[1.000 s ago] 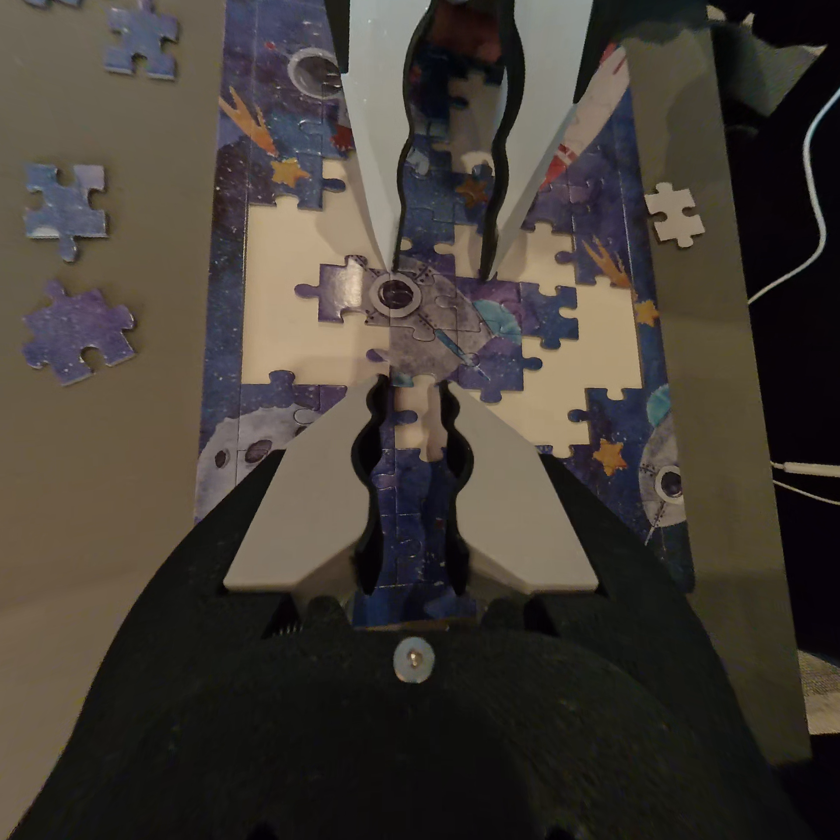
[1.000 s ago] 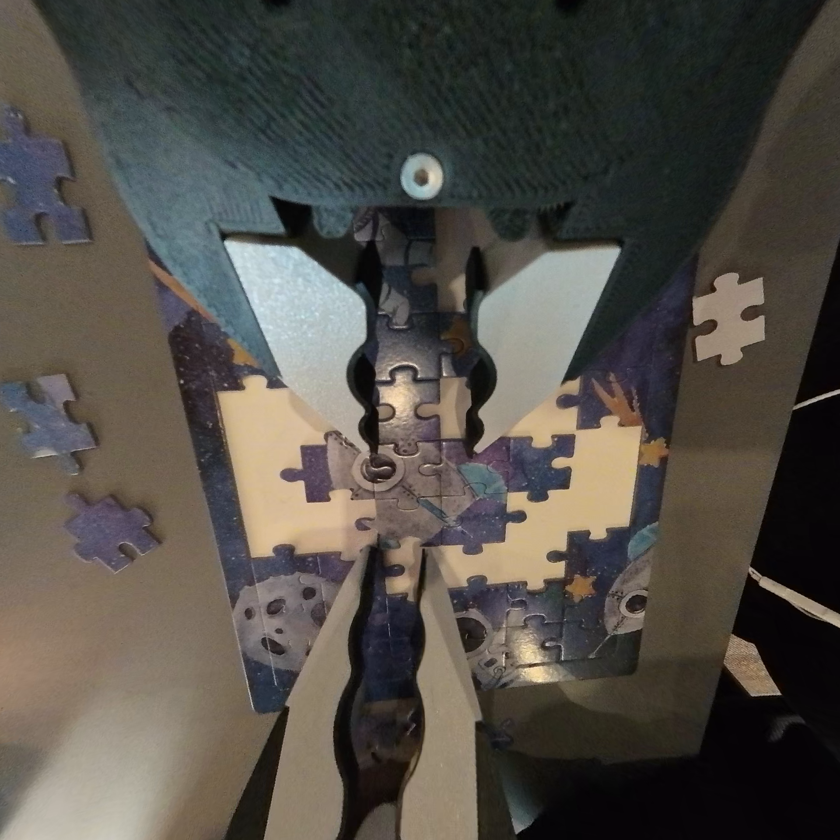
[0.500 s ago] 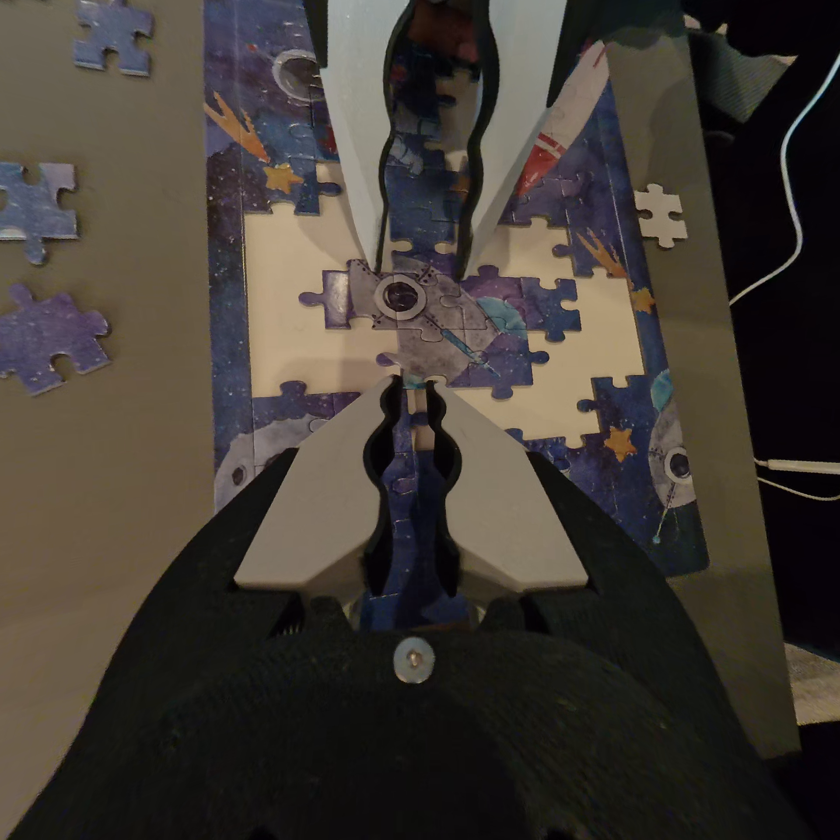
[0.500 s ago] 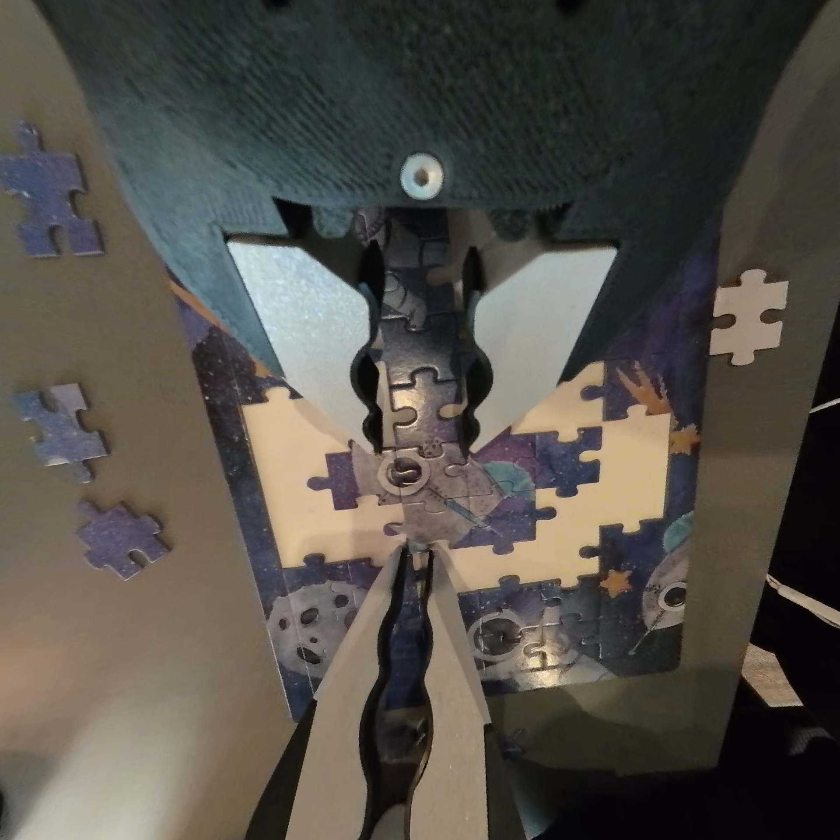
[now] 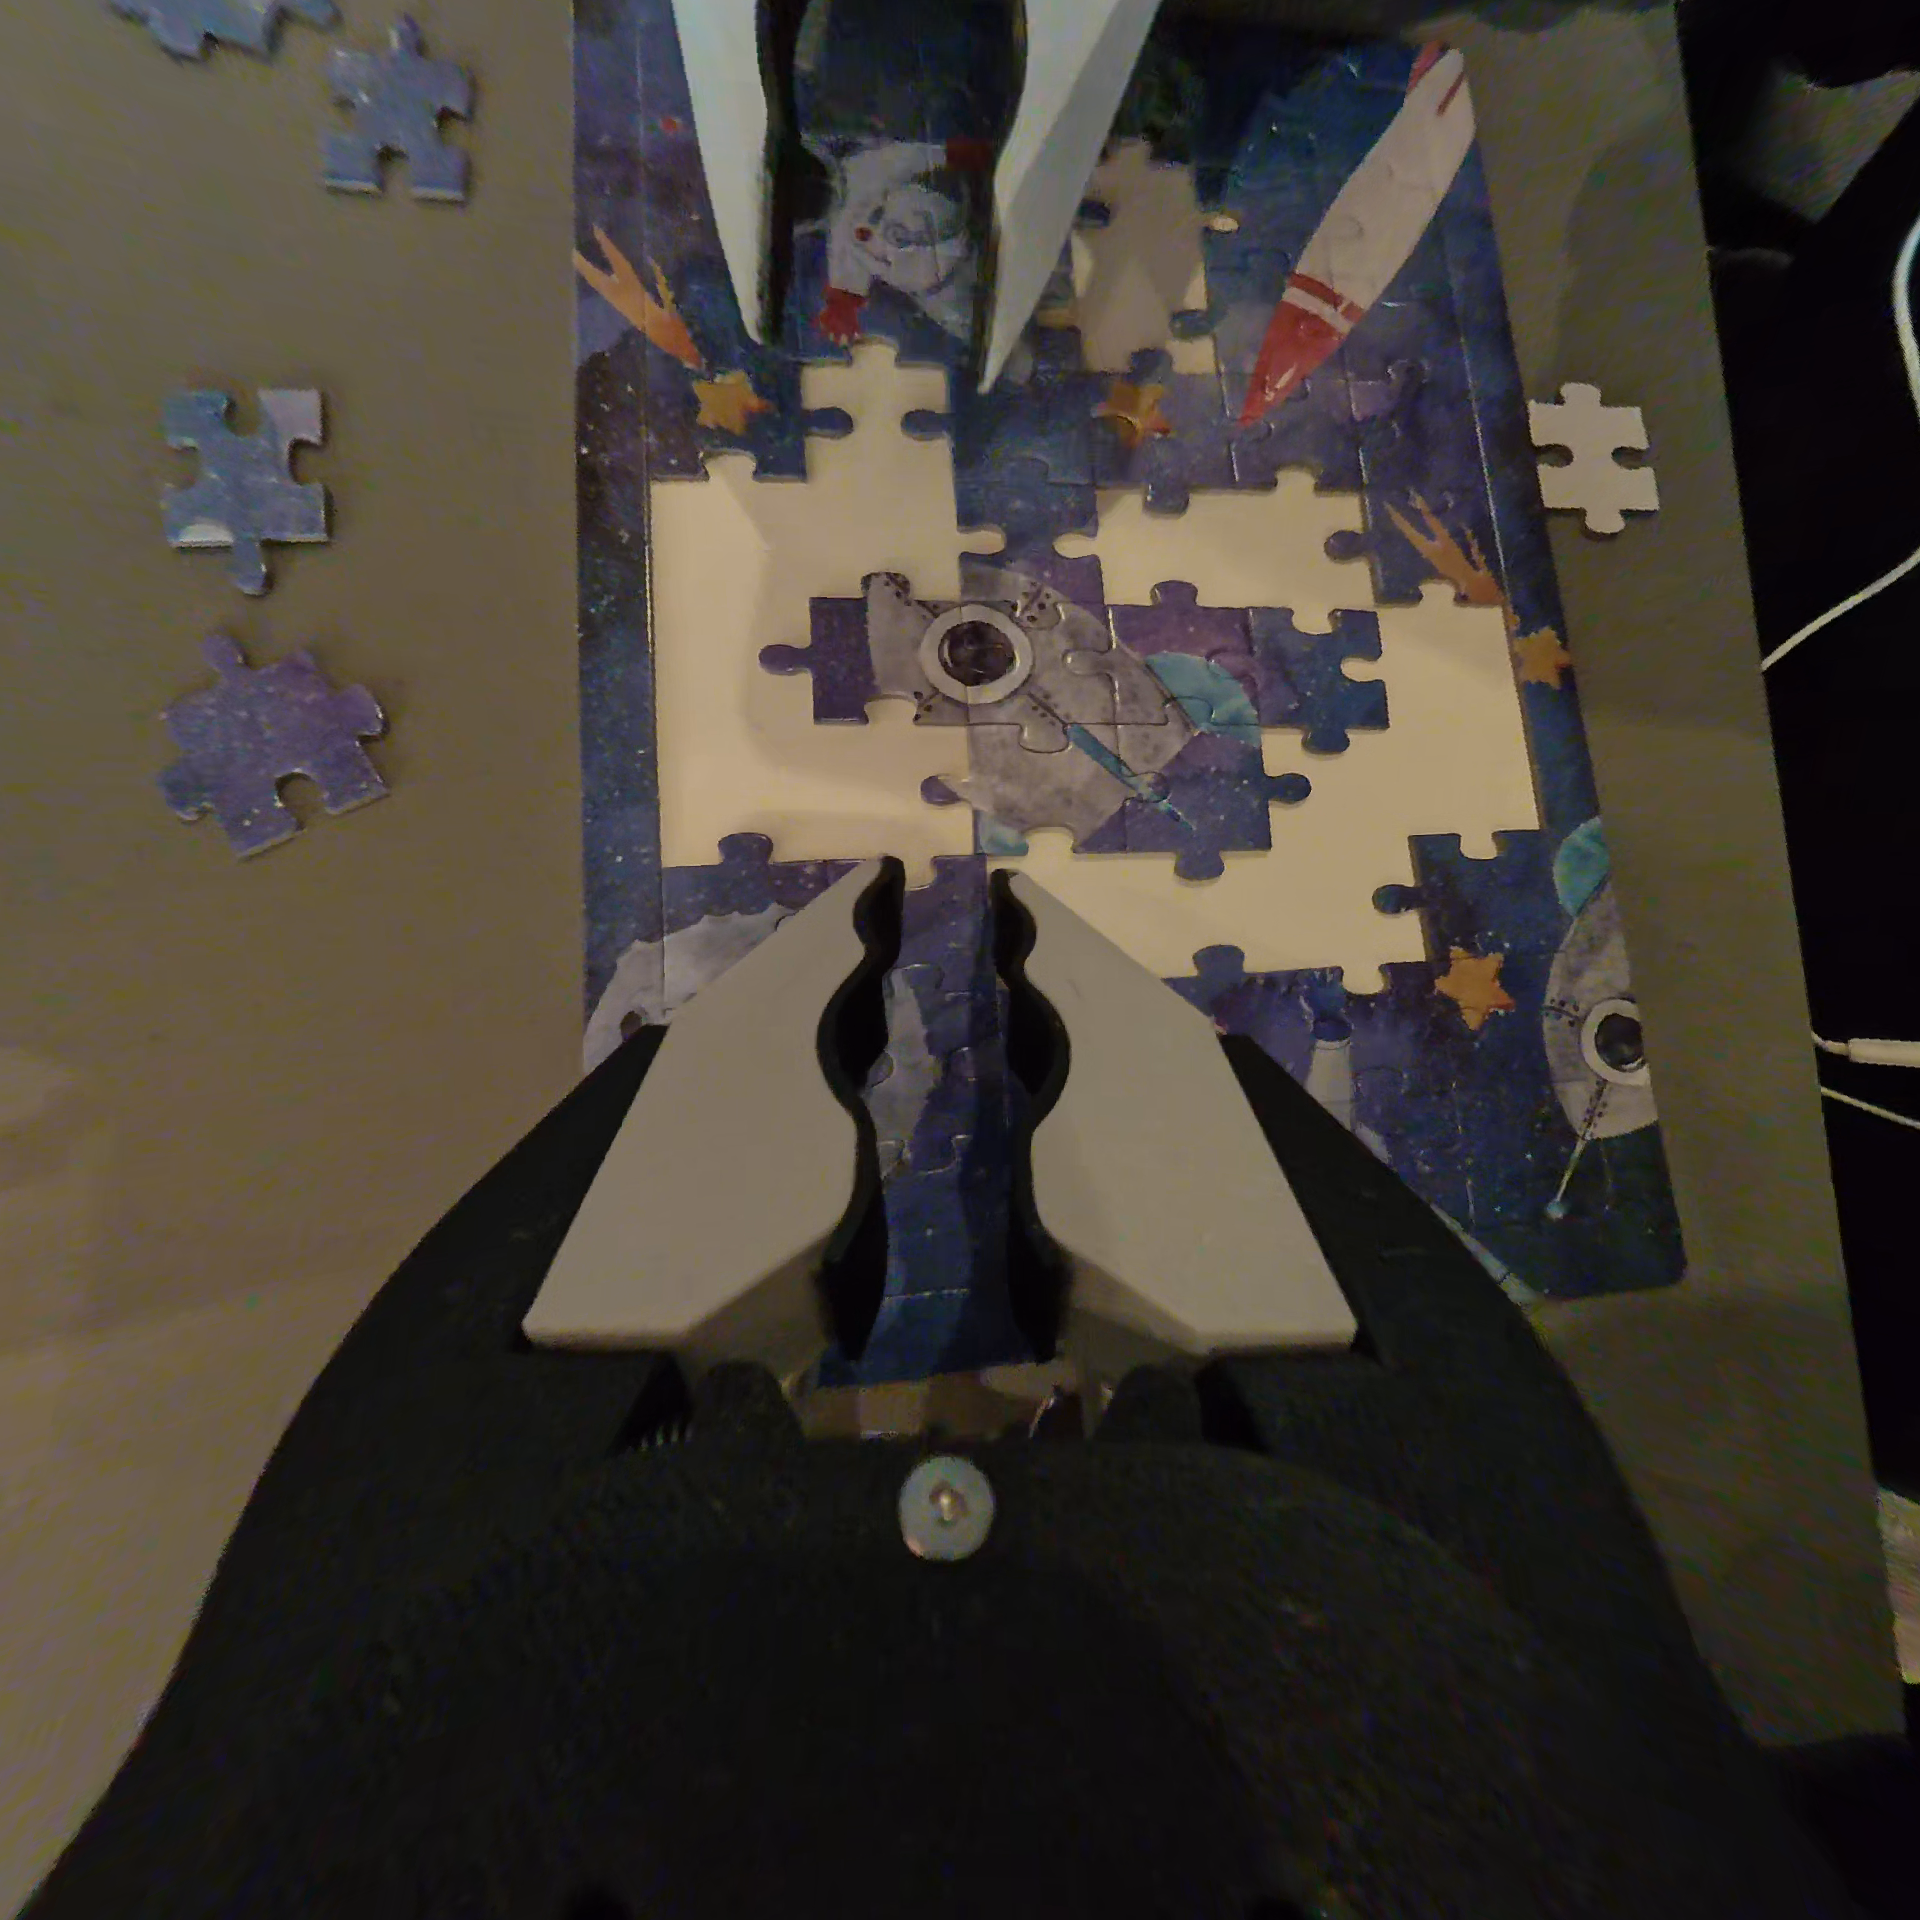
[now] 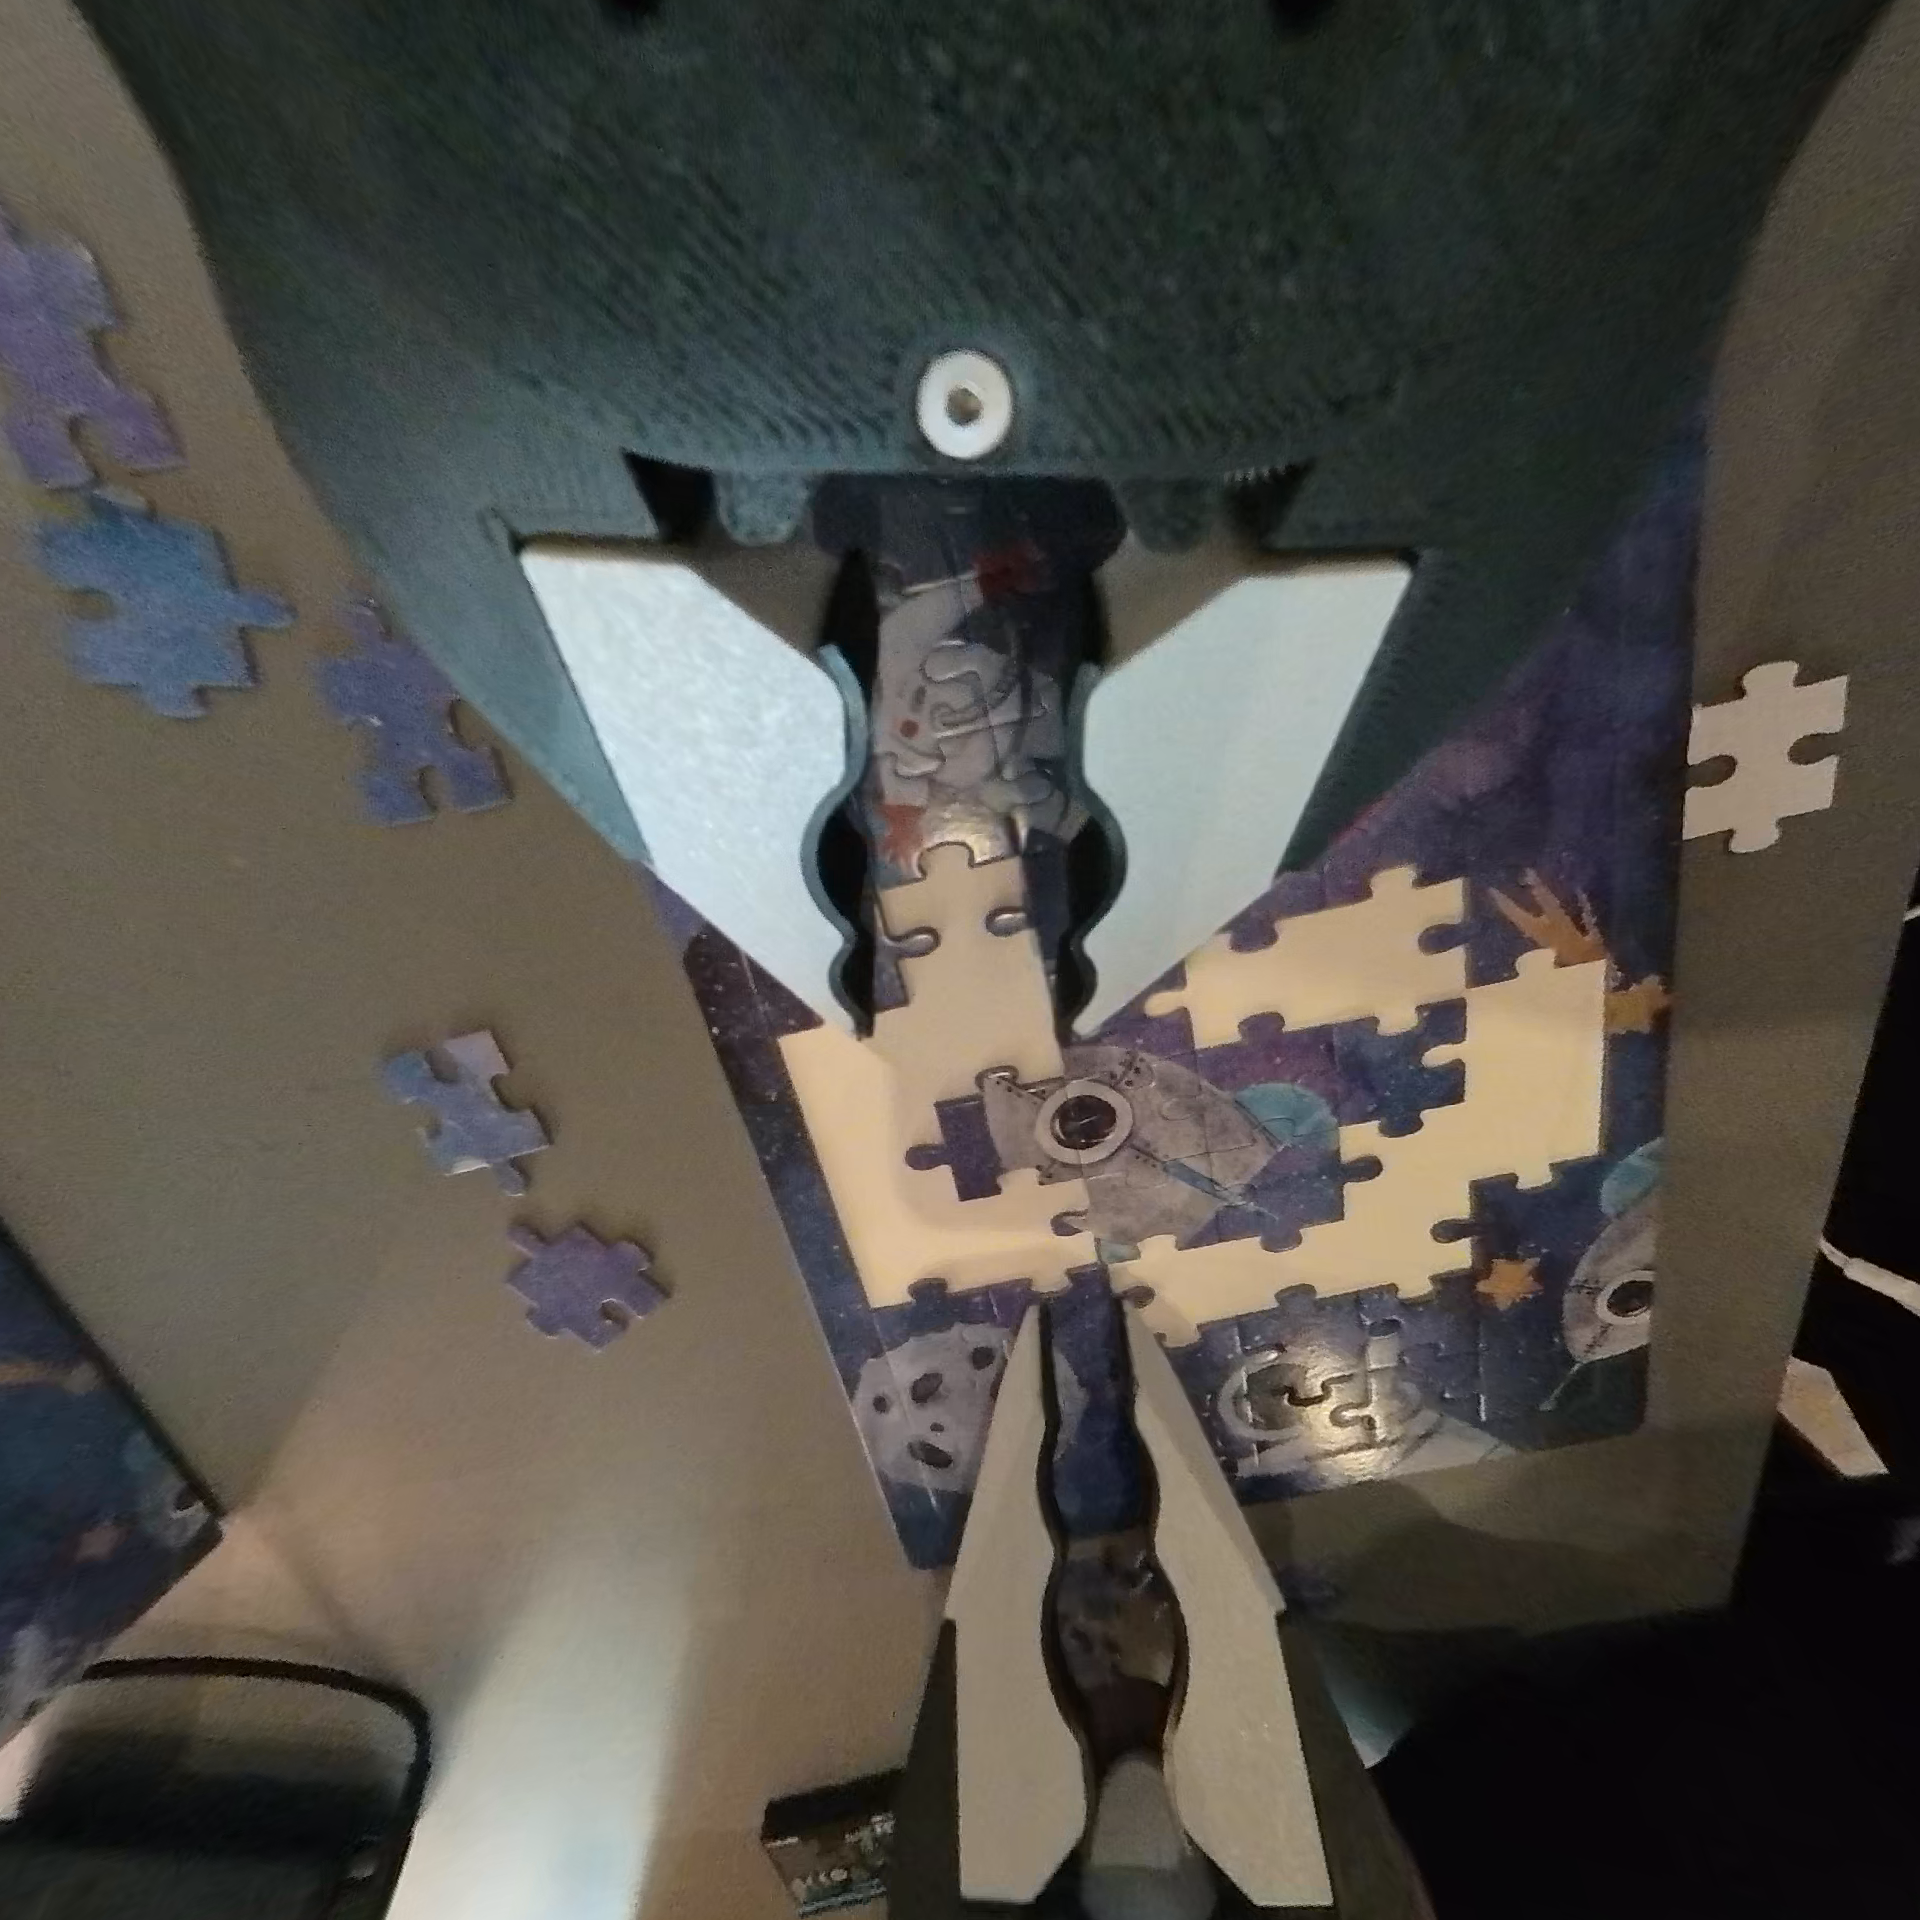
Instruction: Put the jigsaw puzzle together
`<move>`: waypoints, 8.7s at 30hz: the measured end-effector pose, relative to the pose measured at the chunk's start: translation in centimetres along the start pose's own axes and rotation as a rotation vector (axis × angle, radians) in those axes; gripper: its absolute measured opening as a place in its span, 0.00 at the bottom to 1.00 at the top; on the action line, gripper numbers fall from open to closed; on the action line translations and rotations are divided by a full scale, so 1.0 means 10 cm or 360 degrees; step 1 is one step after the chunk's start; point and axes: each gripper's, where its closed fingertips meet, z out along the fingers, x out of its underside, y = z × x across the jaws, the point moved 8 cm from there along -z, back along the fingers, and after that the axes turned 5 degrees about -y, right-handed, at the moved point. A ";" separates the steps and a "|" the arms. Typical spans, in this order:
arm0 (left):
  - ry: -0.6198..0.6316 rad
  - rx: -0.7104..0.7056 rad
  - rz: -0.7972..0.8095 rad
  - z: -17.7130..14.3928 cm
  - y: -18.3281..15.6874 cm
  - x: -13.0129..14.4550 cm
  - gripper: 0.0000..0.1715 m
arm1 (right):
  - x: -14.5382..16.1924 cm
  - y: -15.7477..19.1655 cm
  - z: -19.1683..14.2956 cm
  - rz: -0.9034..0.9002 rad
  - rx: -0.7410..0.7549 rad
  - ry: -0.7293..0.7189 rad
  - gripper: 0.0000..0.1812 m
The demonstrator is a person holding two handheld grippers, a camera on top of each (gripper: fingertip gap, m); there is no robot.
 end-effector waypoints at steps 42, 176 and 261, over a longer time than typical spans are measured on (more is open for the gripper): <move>0.0014 -0.0128 0.0060 -0.01 -0.05 0.06 0.09 | -0.18 0.37 0.66 -0.0035 -0.0209 0.0149 0.20; -0.0399 -0.0453 -0.0073 -0.40 0.21 -0.04 0.00 | 0.01 -0.55 -0.71 0.0112 0.0490 -0.0580 0.00; -0.0608 -0.0817 -0.0216 -0.55 0.47 0.06 0.00 | 0.68 -1.25 -0.77 0.0413 0.0715 0.0113 0.25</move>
